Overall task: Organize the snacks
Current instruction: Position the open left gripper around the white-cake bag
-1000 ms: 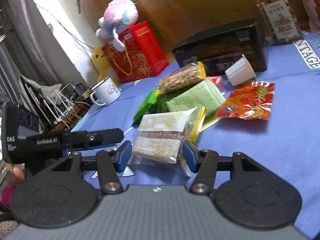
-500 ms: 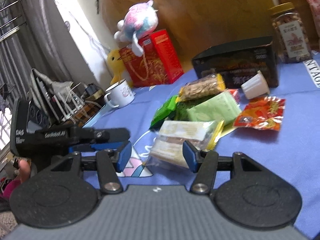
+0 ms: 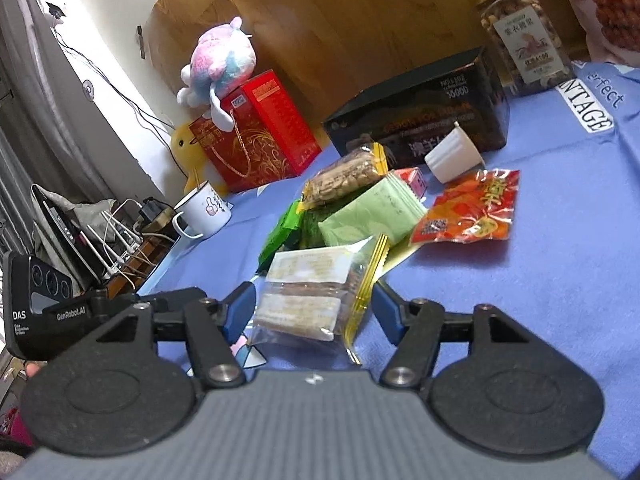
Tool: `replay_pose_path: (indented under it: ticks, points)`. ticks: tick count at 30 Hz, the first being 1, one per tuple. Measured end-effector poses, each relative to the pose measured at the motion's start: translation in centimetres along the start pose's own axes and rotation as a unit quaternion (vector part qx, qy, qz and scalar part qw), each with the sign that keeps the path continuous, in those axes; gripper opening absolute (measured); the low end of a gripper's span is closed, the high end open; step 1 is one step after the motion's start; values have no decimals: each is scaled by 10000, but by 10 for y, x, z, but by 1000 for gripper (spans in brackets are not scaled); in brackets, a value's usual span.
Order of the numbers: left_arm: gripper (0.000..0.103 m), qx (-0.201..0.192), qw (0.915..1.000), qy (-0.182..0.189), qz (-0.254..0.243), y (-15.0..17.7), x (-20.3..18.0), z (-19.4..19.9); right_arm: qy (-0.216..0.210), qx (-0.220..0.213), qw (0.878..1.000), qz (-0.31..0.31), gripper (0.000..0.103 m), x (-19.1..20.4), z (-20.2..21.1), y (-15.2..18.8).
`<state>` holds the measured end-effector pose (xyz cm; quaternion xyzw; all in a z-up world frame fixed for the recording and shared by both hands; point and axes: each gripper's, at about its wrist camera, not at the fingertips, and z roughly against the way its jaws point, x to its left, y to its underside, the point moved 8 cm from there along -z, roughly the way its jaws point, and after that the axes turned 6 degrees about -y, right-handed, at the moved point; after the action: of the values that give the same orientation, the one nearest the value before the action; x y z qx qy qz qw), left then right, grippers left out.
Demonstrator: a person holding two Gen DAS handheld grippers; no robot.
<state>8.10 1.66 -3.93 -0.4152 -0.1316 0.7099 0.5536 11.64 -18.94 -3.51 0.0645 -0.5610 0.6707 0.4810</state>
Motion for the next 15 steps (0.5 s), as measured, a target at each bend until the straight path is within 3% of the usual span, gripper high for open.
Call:
replay_pose_path:
  ticks: [15]
  points:
    - [97,136,9999,8,67,3,4,-7,-52,235,9997,-90,73,-3,-13,8]
